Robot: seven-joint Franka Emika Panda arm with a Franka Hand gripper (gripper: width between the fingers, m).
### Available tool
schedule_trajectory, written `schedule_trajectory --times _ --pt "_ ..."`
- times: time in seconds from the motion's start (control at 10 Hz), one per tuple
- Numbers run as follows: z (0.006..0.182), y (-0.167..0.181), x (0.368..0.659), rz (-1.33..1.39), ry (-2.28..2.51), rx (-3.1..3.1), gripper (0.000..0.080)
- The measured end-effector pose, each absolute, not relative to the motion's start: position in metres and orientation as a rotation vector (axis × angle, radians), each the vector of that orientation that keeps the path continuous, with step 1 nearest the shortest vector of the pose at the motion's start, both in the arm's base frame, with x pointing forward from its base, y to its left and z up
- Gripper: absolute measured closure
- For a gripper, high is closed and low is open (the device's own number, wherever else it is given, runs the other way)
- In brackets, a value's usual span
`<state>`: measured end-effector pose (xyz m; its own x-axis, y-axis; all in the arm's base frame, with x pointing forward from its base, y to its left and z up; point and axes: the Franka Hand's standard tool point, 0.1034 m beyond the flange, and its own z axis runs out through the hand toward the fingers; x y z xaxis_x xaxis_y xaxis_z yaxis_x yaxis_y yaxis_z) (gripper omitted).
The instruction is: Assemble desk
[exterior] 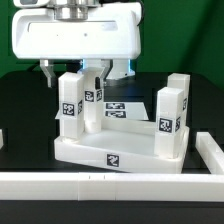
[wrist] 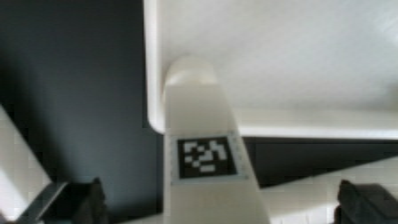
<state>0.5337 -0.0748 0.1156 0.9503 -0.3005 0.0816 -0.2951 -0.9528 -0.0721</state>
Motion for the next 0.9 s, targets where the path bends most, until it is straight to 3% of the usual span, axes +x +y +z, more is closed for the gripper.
schedule_trajectory --times 0.2,0.9 --pt "0.116 -0.075 0.538 -0.021 0.464 -3.023 0.0151" --pt "0.124 -0.085 0.556 -0.05 0.323 -3.123 0.0151"
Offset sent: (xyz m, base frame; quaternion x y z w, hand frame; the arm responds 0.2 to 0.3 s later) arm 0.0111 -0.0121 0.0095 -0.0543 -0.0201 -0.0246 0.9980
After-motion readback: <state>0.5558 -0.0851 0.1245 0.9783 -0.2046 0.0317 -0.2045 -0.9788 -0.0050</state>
